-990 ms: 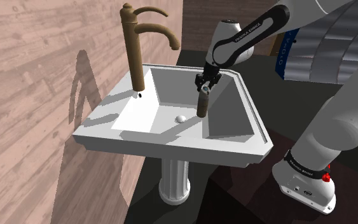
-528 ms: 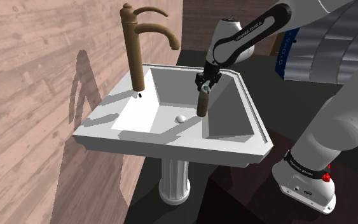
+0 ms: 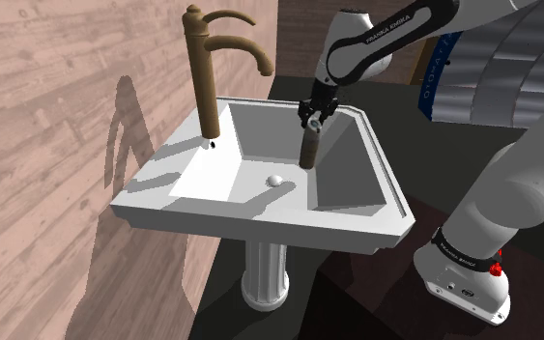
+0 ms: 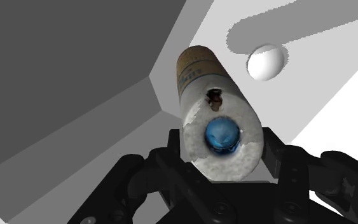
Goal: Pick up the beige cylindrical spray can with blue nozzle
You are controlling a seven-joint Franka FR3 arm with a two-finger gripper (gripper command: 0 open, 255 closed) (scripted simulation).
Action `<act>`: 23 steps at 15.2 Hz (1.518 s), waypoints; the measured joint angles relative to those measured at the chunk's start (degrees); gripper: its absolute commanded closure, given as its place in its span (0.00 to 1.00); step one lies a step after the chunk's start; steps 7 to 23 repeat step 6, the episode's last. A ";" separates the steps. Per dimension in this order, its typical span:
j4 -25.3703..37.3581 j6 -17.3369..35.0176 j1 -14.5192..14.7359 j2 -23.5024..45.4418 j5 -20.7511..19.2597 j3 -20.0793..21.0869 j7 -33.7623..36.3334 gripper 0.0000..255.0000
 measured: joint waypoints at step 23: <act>2.36 -4.41 -0.02 -2.05 -0.08 0.01 0.08 1.00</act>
